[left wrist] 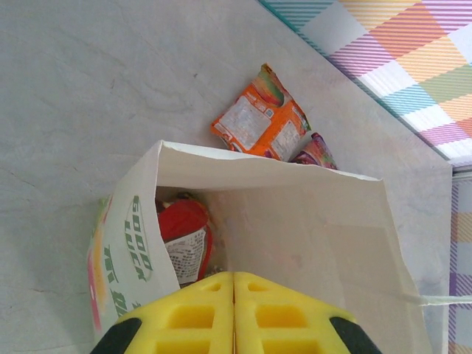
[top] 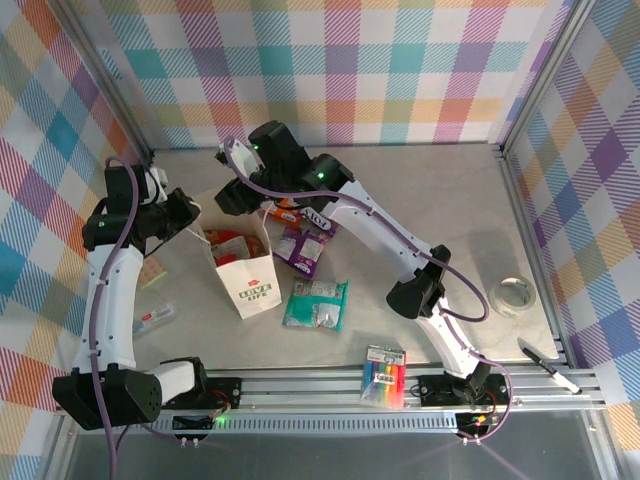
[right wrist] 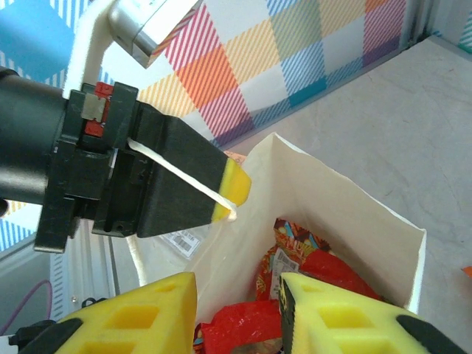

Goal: Place the snacks into the paper bag

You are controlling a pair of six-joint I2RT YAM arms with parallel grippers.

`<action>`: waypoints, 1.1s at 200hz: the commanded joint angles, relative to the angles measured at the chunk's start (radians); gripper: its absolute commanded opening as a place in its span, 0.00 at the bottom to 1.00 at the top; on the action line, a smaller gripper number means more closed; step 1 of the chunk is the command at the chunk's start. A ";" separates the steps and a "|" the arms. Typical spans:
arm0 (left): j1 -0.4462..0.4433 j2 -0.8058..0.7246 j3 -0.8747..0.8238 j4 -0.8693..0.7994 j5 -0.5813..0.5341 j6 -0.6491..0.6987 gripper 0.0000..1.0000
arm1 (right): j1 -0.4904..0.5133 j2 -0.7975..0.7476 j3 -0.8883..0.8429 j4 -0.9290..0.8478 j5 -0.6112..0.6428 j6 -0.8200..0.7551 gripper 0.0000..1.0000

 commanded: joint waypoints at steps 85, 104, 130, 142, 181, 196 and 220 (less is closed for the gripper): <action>0.013 -0.010 0.091 -0.098 -0.024 0.055 0.10 | 0.005 -0.260 -0.064 -0.104 0.233 0.016 0.39; 0.013 -0.016 0.097 -0.114 -0.036 0.062 0.11 | 0.005 -0.302 -0.103 -0.128 0.309 0.015 0.40; 0.013 -0.018 0.103 -0.135 -0.046 0.072 0.11 | -0.002 -0.321 -0.124 -0.195 0.389 0.038 0.39; 0.014 -0.022 0.103 -0.139 -0.048 0.074 0.12 | -0.013 -0.315 -0.125 -0.228 0.390 0.058 0.39; 0.014 -0.021 0.115 -0.162 -0.058 0.084 0.12 | -0.051 -0.277 -0.125 -0.282 0.294 0.106 0.39; 0.014 -0.023 0.117 -0.168 -0.061 0.084 0.13 | -0.062 -0.263 -0.127 -0.283 0.252 0.114 0.40; 0.013 -0.020 0.120 -0.176 -0.060 0.084 0.15 | -0.087 -0.235 -0.124 -0.275 0.175 0.133 0.40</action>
